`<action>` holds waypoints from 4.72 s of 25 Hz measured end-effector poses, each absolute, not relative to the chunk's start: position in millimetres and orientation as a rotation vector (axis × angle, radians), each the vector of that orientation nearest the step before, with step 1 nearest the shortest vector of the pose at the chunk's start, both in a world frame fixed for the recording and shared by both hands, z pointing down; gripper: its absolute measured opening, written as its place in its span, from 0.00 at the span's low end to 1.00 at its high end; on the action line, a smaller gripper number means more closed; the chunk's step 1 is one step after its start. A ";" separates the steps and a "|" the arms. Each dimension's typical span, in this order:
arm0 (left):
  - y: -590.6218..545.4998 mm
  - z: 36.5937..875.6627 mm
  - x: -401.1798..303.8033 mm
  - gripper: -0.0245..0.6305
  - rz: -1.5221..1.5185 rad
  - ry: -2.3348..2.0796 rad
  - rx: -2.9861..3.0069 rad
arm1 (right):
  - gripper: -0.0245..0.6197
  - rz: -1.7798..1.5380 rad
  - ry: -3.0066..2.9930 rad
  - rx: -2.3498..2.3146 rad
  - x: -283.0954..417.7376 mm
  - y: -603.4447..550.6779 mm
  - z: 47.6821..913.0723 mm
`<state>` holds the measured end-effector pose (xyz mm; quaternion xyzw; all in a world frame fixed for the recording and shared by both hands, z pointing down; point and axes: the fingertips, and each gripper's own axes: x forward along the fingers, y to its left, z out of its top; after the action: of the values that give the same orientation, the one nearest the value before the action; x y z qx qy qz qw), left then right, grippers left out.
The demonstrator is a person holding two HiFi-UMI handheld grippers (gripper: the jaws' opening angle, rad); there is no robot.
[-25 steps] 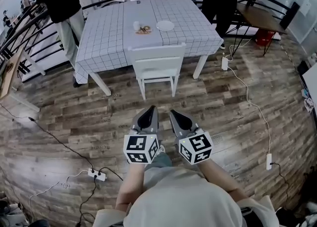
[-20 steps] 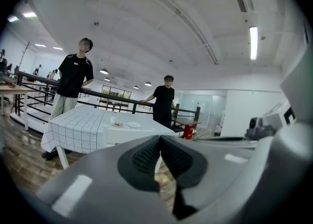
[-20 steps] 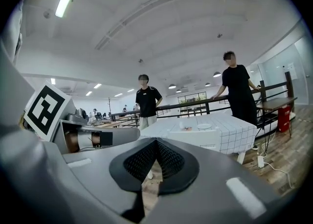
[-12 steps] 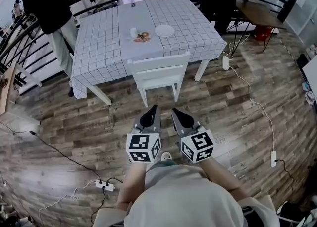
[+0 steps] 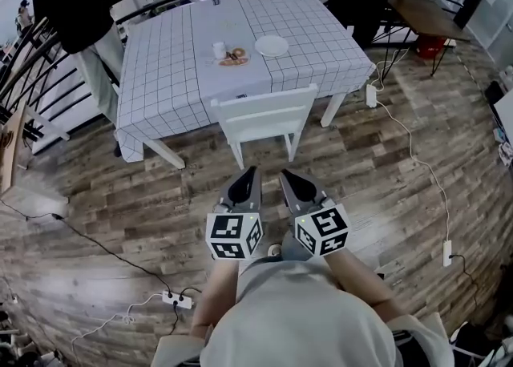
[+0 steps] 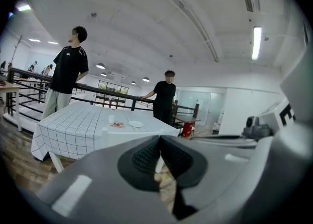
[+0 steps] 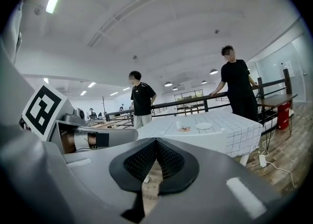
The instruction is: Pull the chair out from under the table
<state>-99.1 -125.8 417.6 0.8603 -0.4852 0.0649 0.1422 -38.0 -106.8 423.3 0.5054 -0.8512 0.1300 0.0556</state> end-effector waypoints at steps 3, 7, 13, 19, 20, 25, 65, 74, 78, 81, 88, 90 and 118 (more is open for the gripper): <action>-136.4 420.8 -101.8 0.05 0.193 -1.404 2.478 | 0.03 0.406 -2.582 1.522 -38.7 -119.1 427.1; -155.9 424.6 -103.9 0.05 0.198 -1.418 2.470 | 0.03 0.416 -2.579 1.507 -38.0 -138.9 433.4; -192.6 431.0 -99.8 0.05 0.209 -1.420 2.467 | 0.03 0.401 -2.577 1.491 -32.9 -178.2 436.8; -237.4 436.0 -94.3 0.05 0.220 -1.434 2.444 | 0.03 0.371 -2.566 1.461 -25.3 -225.3 435.8; -244.2 436.4 -92.5 0.05 0.222 -1.434 2.442 | 0.03 0.368 -2.565 1.454 -23.2 -232.5 435.8; -279.4 439.1 -86.2 0.05 0.252 -1.436 2.443 | 0.03 0.347 -2.545 1.406 -14.1 -268.3 442.4; -399.8 539.8 -43.4 0.31 1.300 -0.905 2.622 | 0.27 0.097 -2.148 0.426 -2.8 -392.6 551.3; -403.0 577.4 -39.1 0.31 1.675 -0.595 2.626 | 0.27 -0.030 -2.003 0.225 -10.7 -402.1 579.5; -405.7 591.7 -41.3 0.31 1.814 -0.497 2.596 | 0.27 -0.049 -1.957 0.139 -15.4 -404.0 592.7; -406.7 602.3 -41.0 0.31 1.875 -0.431 2.569 | 0.27 -0.058 -1.930 0.106 -16.4 -408.5 601.2; -410.2 623.1 -44.8 0.30 1.948 -0.297 2.505 | 0.27 -0.057 -1.886 0.024 -20.7 -410.2 620.1; -411.0 627.6 -44.8 0.30 1.946 -0.271 2.491 | 0.27 -0.067 -1.869 0.008 -20.6 -409.9 626.3; -402.2 648.5 -43.6 0.16 2.023 -0.045 2.508 | 0.15 -0.089 -1.841 -0.008 -24.1 -404.0 643.1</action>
<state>-43.6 -402.2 648.5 0.7777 -0.0138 0.6272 -0.0403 -24.1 -404.0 643.1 -0.0032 -0.7955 -0.0385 0.6047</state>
